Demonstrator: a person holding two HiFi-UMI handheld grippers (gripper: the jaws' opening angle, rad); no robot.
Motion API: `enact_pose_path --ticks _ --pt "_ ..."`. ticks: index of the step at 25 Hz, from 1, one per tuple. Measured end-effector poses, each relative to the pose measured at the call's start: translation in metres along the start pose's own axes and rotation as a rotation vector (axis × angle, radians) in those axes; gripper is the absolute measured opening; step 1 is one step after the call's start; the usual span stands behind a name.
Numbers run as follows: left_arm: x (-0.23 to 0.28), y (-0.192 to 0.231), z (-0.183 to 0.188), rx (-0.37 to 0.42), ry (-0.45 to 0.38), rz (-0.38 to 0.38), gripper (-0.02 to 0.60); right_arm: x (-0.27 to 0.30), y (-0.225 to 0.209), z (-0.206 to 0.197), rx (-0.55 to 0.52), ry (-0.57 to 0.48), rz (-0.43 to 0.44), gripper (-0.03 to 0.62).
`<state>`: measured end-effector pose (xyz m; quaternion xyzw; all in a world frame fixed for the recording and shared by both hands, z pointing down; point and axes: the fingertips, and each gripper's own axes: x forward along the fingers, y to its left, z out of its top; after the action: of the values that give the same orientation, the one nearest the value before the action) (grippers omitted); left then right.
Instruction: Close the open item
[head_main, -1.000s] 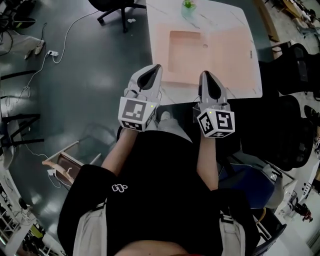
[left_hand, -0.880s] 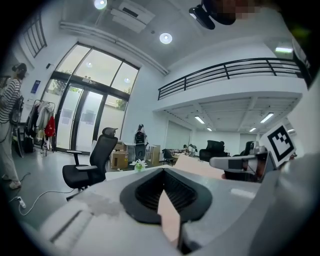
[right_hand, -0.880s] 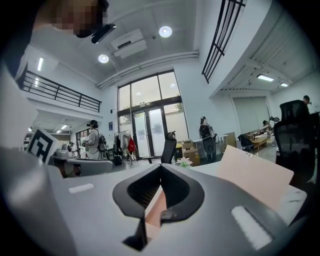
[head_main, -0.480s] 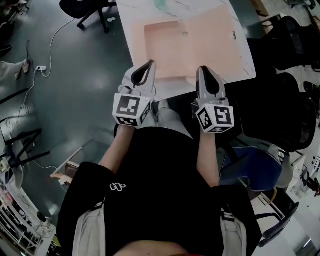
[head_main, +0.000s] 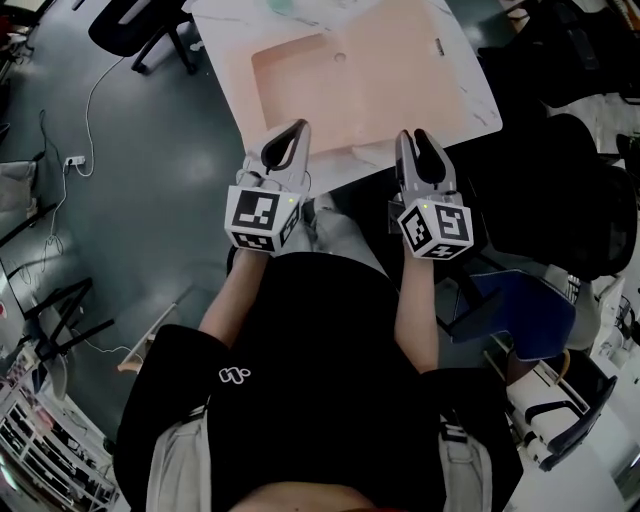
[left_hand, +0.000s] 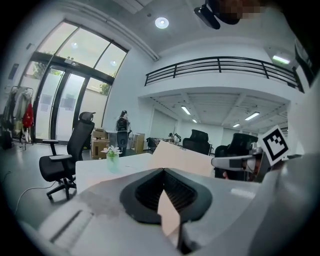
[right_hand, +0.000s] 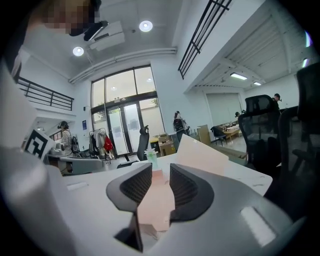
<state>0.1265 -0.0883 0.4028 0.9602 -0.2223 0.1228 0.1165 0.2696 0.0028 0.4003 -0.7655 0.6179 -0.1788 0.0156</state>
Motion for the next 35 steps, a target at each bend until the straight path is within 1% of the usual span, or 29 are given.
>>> enact_pose_path --ticks 5,8,15,21,23,29,34,35 --pt "0.008 -0.010 -0.008 0.010 0.035 -0.016 -0.011 -0.009 -0.039 -0.010 0.035 0.013 -0.098 0.149" --pt "0.012 -0.010 -0.011 0.016 0.050 -0.019 -0.011 -0.009 -0.055 -0.016 0.056 0.023 -0.133 0.155" --pt "0.019 -0.012 -0.018 0.023 0.077 -0.020 -0.011 -0.005 -0.087 -0.029 0.078 0.043 -0.184 0.158" --pt "0.022 -0.006 -0.023 0.025 0.099 0.004 -0.011 0.008 -0.103 -0.033 0.101 0.041 -0.180 0.156" --pt "0.023 -0.003 -0.025 0.024 0.106 0.012 -0.011 0.013 -0.105 -0.033 0.112 0.034 -0.168 0.150" --pt "0.023 -0.001 -0.029 0.022 0.121 0.021 -0.011 0.020 -0.104 -0.028 0.121 0.009 -0.142 0.096" --pt "0.023 -0.001 -0.032 0.020 0.125 0.021 -0.011 0.021 -0.099 -0.024 0.110 -0.002 -0.135 0.028" --pt "0.023 -0.001 -0.031 0.020 0.125 0.021 -0.011 0.021 -0.098 -0.023 0.108 -0.004 -0.133 0.028"
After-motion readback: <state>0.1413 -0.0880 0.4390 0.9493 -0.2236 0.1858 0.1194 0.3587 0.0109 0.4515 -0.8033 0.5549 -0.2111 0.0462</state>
